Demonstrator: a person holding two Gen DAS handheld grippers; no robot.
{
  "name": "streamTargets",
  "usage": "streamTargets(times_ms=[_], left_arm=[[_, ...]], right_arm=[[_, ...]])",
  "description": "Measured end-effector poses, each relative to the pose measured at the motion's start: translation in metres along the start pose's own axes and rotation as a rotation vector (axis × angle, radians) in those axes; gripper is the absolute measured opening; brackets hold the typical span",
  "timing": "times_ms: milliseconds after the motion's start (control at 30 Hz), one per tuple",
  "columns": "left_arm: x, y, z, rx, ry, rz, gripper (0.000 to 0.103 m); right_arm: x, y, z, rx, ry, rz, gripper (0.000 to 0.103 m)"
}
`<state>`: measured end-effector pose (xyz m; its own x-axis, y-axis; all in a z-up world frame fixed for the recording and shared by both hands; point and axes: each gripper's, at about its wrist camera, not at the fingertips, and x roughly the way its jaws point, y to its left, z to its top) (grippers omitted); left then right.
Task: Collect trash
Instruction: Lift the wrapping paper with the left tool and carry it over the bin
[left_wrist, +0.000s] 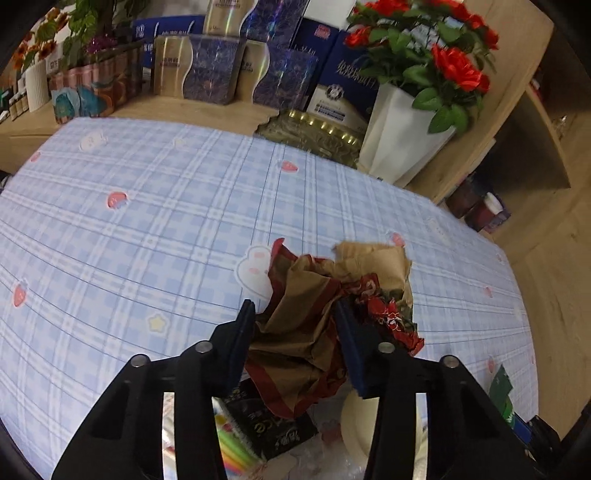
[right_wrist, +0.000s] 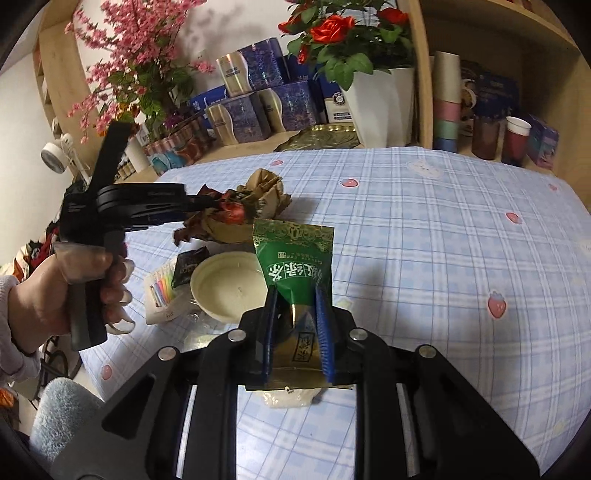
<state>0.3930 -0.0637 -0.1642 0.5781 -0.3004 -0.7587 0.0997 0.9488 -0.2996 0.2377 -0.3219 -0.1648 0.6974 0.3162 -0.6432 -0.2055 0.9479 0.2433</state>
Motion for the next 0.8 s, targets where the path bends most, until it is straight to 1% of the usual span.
streamTargets(times_ms=[167,267,300,333,400,433,533,633,733,767,800], left_arm=[[-0.041,-0.003,0.004,0.054,-0.068,-0.012,0.039],[-0.065,-0.004,0.001,0.082,-0.092,-0.022,0.038],[-0.075,-0.003,-0.002,0.095,-0.101,-0.024,0.036],[-0.085,-0.003,-0.006,0.108,-0.107,-0.027,0.011],[-0.099,-0.001,-0.013,0.127,-0.098,-0.023,0.006],[-0.11,0.0,-0.019,0.142,-0.106,-0.021,0.0],[-0.122,0.001,-0.035,0.184,-0.101,-0.011,0.0],[-0.131,0.01,-0.047,0.144,-0.094,-0.034,0.0],[-0.137,0.015,-0.056,0.134,-0.081,-0.038,0.0],[-0.138,0.017,-0.057,0.127,-0.065,-0.05,0.001],[-0.138,0.022,-0.058,0.107,-0.063,-0.046,0.003]], right_arm=[[-0.013,0.006,-0.003,0.012,-0.028,0.004,0.023],[-0.023,0.012,-0.004,0.014,-0.046,0.008,0.023],[-0.027,0.014,-0.005,0.017,-0.052,0.011,0.023],[-0.031,0.016,-0.006,0.019,-0.059,0.013,0.023],[-0.042,0.022,-0.008,0.018,-0.076,0.017,0.023],[-0.045,0.024,-0.009,0.018,-0.081,0.018,0.023],[-0.054,0.034,-0.015,0.008,-0.086,0.023,0.023],[-0.059,0.042,-0.021,0.013,-0.088,0.024,0.023],[-0.067,0.051,-0.027,0.024,-0.087,0.041,0.023],[-0.069,0.054,-0.029,0.018,-0.088,0.042,0.023],[-0.073,0.058,-0.031,0.005,-0.09,0.041,0.023]])
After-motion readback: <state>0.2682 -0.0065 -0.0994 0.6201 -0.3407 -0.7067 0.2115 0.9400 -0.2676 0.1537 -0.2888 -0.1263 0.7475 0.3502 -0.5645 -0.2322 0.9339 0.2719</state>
